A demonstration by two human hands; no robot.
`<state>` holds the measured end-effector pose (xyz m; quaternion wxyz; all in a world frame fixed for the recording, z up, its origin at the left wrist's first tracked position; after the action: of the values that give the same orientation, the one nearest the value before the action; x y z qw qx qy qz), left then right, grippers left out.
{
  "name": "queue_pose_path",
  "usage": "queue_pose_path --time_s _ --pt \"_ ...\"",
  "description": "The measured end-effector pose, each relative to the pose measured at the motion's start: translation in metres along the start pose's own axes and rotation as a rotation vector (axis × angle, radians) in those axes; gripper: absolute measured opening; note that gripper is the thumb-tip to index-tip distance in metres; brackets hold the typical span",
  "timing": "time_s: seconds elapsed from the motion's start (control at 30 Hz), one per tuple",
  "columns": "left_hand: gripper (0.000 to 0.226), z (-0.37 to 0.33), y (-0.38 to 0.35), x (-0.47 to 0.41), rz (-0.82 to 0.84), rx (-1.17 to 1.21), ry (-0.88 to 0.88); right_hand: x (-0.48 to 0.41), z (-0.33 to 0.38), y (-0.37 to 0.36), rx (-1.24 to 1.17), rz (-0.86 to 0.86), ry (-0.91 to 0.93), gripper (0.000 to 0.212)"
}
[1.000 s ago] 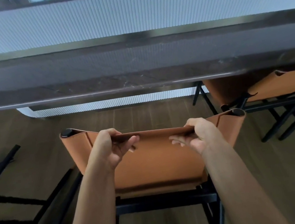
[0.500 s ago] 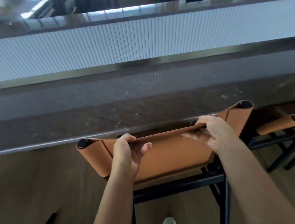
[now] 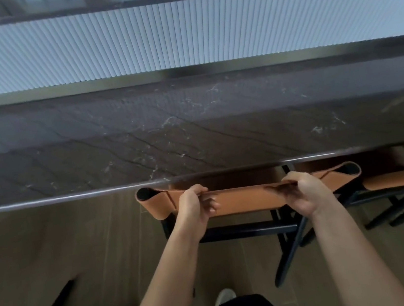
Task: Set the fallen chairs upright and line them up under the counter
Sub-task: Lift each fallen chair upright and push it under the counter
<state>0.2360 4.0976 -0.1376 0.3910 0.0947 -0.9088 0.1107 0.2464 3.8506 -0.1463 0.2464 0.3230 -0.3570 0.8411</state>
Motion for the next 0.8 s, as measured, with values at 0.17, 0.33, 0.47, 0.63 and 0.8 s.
queue_pose_path --time_s 0.17,0.33,0.47,0.63,0.8 --pt "0.015 -0.007 -0.004 -0.004 0.022 0.035 -0.024 -0.003 0.0 -0.004 0.02 0.033 -0.04 0.006" --pt "0.018 0.014 0.003 0.002 -0.016 0.151 0.044 0.005 -0.008 0.015 0.111 -0.004 -0.139 0.004" --pt "0.046 0.032 0.011 0.004 -0.009 0.184 0.064 0.013 -0.02 0.027 0.101 -0.04 -0.181 0.004" --pt "0.041 0.043 0.014 0.001 0.044 0.174 0.133 0.021 -0.026 0.026 0.076 -0.106 -0.202 0.006" --pt "0.03 0.033 0.009 -0.004 0.085 0.15 0.139 0.026 -0.019 0.015 0.069 -0.094 -0.179 0.005"
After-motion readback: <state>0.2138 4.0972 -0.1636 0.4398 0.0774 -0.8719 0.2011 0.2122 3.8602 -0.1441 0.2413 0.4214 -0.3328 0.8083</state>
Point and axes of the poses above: each hand's wrist, its own x-axis away from the middle knuckle, its own y-axis out of the back of the hand, z = x × y, the point moved 8 cm from there along -x, towards the middle knuckle, and after that the axes turned 11 degrees about -x, right-handed, at the moved point
